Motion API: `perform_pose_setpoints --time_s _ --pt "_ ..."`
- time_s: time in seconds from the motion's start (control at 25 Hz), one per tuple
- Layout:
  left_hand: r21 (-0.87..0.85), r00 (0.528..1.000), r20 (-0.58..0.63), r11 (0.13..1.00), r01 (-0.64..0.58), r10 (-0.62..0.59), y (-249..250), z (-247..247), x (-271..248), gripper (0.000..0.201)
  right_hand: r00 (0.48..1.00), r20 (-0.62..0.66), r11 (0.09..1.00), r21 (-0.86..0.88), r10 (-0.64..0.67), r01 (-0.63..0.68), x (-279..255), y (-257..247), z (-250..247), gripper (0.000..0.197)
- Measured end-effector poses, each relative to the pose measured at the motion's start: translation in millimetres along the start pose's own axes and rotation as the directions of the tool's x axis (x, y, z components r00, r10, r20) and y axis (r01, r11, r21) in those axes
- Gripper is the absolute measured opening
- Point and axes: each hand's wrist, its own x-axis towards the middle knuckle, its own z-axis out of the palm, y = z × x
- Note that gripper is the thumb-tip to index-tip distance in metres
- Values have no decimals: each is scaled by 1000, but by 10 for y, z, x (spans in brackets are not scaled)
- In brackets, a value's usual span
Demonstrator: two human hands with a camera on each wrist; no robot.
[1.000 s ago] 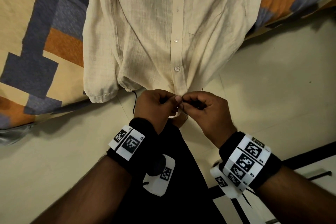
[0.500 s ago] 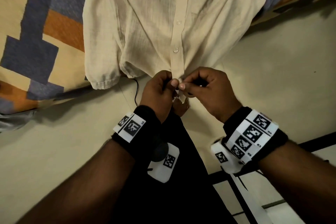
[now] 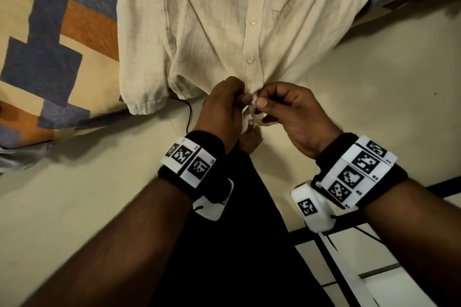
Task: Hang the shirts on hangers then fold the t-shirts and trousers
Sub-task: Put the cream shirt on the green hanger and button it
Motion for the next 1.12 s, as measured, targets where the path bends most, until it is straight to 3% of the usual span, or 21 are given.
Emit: perform_pose_setpoints --time_s 0.12,0.2,0.24,0.32,0.4,0.52,0.6,0.72,0.84,1.12 --pt "-143 985 142 983 118 -97 -114 -6 -43 32 998 48 985 169 39 -47 52 -22 -15 10" --pt "-35 960 259 992 124 -110 -202 -23 -77 40 999 28 968 247 31 -37 48 -11 -40 17" --pt "-7 955 265 990 138 -131 -238 -15 -73 32 999 28 967 255 15 -22 33 -1 -52 16" --pt "-132 955 207 961 244 -214 -232 -10 -66 13 998 57 992 123 -27 20 16 51 -77 29" --pt "-267 953 171 919 291 -252 -171 -17 -82 17 995 90 998 -42 -47 51 1 126 -54 46" --pt "-300 941 175 895 330 -288 -118 -75 -139 28 1000 3 990 -141 -15 15 14 216 -41 29" --pt "-247 938 152 907 343 -313 -171 -192 -117 30 998 -61 985 -171 7 -17 16 251 -122 19" --pt "-16 951 81 953 301 -299 -386 -446 -33 24 989 -144 922 -387 -33 -26 5 283 -420 24" --pt "18 951 95 955 295 -295 -493 -581 -33 28 985 -166 857 -512 -44 -48 -51 286 -653 22" --pt "39 936 162 950 311 -313 -463 -371 -300 35 992 48 808 -585 118 -68 -151 194 -431 18"
